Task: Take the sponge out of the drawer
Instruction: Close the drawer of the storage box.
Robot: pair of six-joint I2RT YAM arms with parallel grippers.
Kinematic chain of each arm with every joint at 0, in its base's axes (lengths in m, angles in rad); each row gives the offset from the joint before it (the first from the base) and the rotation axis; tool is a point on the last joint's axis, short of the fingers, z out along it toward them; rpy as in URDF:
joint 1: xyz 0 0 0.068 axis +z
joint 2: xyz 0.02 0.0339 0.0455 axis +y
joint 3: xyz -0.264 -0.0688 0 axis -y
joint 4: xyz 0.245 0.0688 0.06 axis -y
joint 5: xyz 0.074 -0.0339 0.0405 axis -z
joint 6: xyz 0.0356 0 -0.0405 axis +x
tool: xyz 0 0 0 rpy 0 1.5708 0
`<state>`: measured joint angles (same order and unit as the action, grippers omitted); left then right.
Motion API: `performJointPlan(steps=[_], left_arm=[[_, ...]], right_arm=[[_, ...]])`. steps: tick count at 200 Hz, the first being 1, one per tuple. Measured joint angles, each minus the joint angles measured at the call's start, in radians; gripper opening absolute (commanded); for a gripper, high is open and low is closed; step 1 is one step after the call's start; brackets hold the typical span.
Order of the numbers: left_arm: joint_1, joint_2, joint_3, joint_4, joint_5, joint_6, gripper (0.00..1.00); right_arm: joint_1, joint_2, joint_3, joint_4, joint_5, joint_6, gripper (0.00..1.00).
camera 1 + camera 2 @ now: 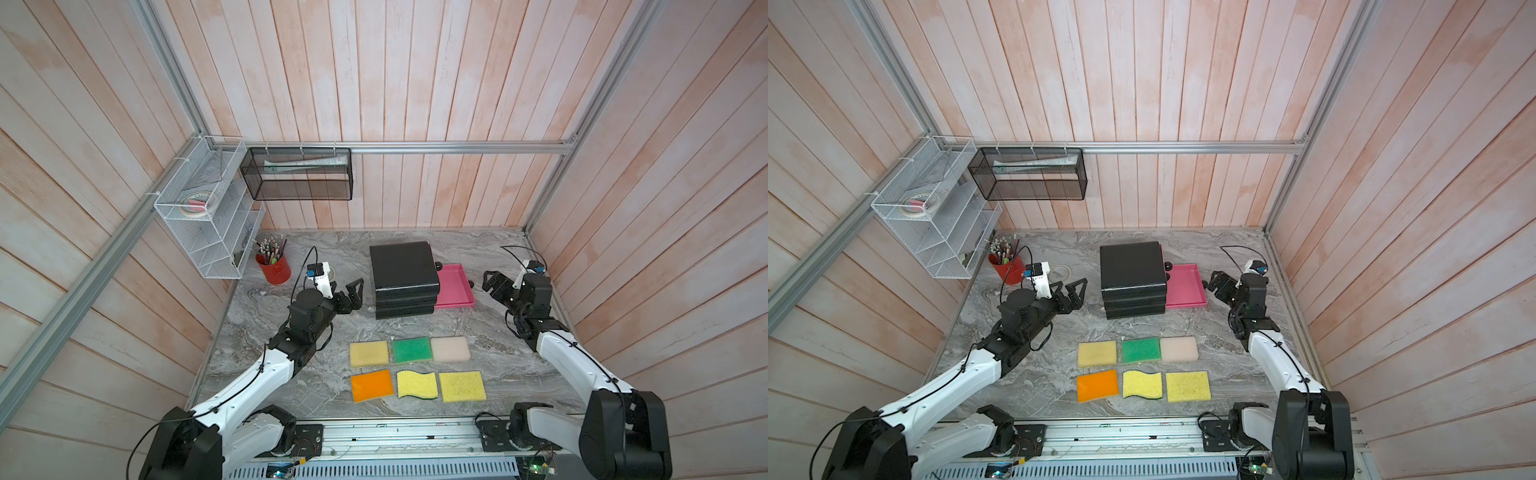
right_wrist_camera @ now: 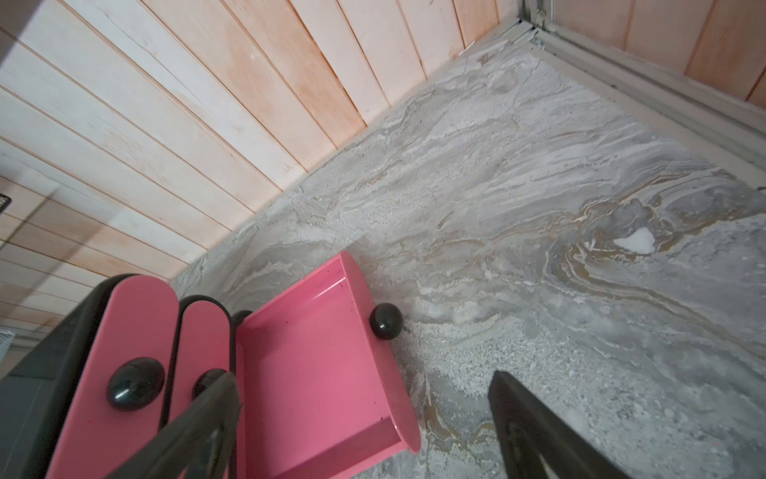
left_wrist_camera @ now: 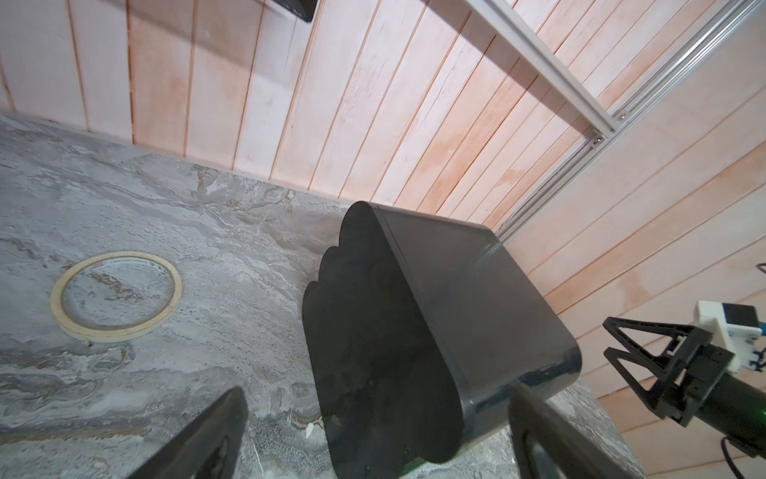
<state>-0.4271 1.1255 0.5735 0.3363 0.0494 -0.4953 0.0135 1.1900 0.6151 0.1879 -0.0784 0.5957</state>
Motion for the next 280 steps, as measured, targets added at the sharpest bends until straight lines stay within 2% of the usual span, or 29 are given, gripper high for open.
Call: performJointPlan(steps=[50,100,127,158,202,280], left_arm=[[0.019,0.109,0.0,0.132,0.156,0.006,1.0],[0.021,0.126,0.0,0.192,0.203,0.005,1.0],[0.021,0.151,0.017,0.206,0.22,0.005,1.0],[0.021,0.183,0.039,0.232,0.246,0.001,1.0],[0.021,0.217,0.043,0.267,0.262,-0.006,1.0],[0.023,0.299,0.087,0.306,0.32,-0.024,1.0]], right_arm=[[-0.05,0.031,-0.034,0.019,-0.039,-0.006,0.95],[-0.124,0.286,0.031,0.022,-0.083,-0.01,0.84],[-0.124,0.388,0.078,0.026,-0.092,0.003,0.83],[-0.108,0.461,0.129,0.024,-0.056,0.005,0.82],[-0.034,0.532,0.181,0.013,-0.004,-0.01,0.82],[0.048,0.54,0.192,0.005,0.025,-0.02,0.82]])
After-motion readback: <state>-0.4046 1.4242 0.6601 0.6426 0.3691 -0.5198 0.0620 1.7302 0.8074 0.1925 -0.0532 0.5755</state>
